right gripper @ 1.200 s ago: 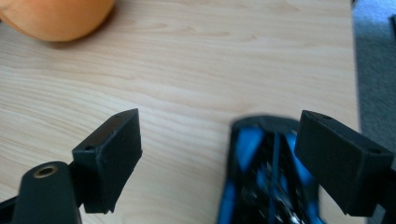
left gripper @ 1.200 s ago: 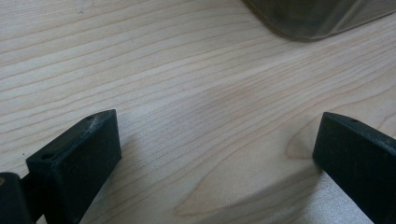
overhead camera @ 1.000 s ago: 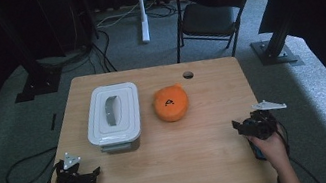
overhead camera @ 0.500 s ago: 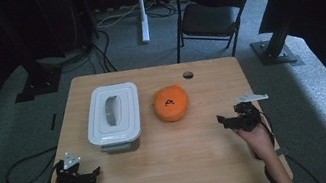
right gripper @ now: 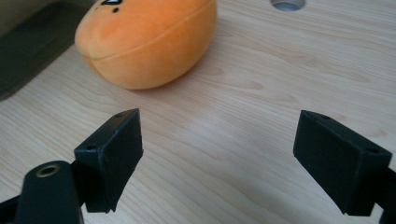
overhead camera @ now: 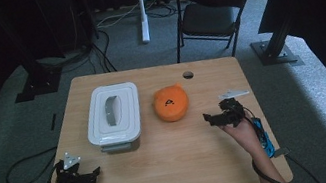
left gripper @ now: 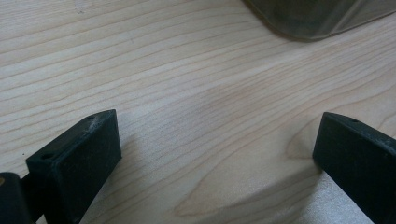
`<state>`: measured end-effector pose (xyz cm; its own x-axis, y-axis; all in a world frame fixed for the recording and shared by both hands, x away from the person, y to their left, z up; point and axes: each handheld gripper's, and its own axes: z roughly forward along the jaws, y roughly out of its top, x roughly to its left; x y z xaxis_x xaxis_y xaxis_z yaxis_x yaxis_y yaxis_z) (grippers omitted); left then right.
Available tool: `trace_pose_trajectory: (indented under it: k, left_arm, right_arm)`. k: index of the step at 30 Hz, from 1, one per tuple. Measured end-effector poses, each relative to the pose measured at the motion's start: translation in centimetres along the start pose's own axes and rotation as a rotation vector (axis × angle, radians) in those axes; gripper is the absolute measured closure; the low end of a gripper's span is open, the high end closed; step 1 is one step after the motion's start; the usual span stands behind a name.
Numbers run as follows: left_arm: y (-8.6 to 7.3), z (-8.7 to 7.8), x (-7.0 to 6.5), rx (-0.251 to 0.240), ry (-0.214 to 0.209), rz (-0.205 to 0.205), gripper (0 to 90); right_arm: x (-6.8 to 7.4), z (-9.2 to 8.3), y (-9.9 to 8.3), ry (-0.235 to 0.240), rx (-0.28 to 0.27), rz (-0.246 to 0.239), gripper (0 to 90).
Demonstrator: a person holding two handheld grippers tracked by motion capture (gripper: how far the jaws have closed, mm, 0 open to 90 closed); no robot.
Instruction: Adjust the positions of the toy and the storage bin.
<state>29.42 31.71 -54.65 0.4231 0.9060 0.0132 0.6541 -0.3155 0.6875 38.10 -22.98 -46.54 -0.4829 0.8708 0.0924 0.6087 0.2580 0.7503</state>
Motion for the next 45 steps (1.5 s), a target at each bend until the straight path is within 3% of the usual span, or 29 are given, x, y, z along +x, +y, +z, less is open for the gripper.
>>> trace_pose_trajectory:
  k: [14,31,45]
  left_arm:
    - [0.0,0.0,0.0,0.000,0.000,0.000,1.4]
    - [0.0,0.0,0.0,0.000,0.000,0.001,1.4]
    - [0.0,0.0,0.0,0.000,0.000,0.001,1.4]
  right_arm:
    - [0.8,3.2,1.6,0.030,0.031,-0.010,16.7]
    - [1.2,5.3,3.1,0.042,0.040,-0.022,19.6]
    - [2.4,7.3,3.4,0.068,0.088,-0.088,22.8]
